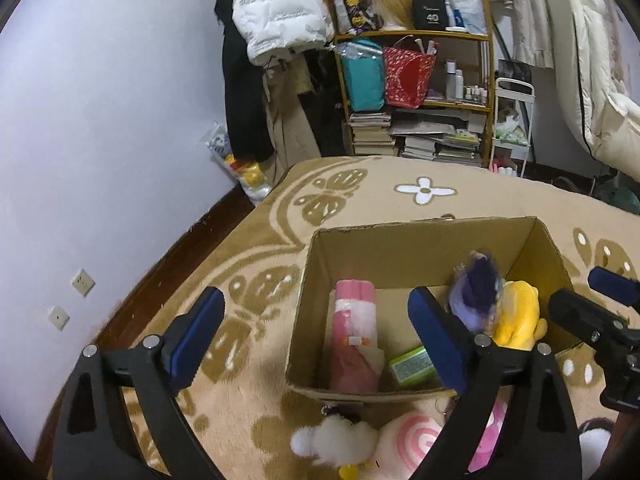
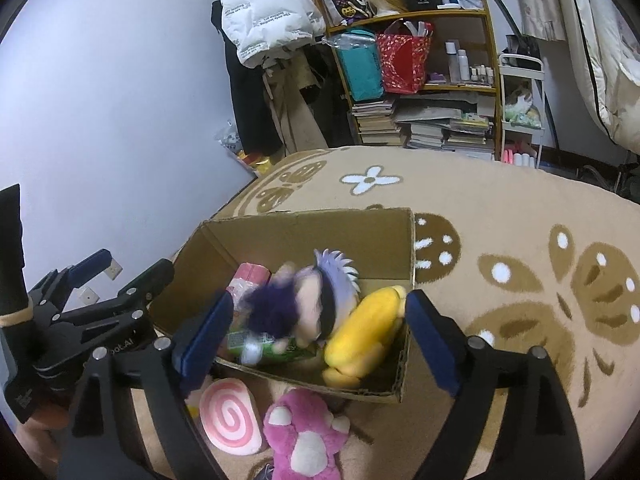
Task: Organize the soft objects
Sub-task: 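Lower both items into the box and open both tools, then raise both open tools away from the box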
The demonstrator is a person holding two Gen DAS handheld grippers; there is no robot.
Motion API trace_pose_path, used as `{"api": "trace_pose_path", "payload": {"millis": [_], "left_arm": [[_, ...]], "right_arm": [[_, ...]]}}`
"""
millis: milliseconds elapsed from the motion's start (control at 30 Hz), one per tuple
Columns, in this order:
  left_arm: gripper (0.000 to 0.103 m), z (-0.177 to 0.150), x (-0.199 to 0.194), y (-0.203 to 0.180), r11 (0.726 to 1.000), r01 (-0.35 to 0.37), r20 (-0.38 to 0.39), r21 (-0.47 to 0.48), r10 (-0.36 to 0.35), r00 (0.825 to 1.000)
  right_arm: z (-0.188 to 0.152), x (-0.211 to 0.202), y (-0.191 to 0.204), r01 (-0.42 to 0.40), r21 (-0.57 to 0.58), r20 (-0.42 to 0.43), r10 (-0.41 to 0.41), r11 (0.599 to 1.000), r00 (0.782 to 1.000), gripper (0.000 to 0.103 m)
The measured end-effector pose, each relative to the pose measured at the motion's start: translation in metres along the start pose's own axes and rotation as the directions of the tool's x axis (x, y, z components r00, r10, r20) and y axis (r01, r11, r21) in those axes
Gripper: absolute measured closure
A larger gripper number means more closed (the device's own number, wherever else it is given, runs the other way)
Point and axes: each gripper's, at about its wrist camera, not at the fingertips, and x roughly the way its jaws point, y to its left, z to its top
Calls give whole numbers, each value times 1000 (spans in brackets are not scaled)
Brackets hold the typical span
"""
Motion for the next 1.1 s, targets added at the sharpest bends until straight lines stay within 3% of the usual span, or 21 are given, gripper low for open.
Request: {"api": "trace_pose_path", "payload": {"millis": [100, 367, 467, 1100], "left_arm": [[4, 0, -2, 8, 999, -8, -13, -32, 7, 1000], [1, -2, -12, 26, 997, -21, -19, -74, 20, 1000], [1, -6, -18, 26, 998, -32, -21, -60, 31, 999], [1, -31, -34, 37, 996, -38, -111, -78, 30, 993]], "right_arm": [[-1, -2, 0, 10, -4, -4, -10, 1000, 1000, 9], [-4, -8, -3, 13, 16, -13, -13, 1000, 1000, 7], [-7, -13, -3, 15, 13, -14, -14, 1000, 1000, 1], [-26, -35, 10, 29, -34, -32, -30, 999, 999, 1]]}}
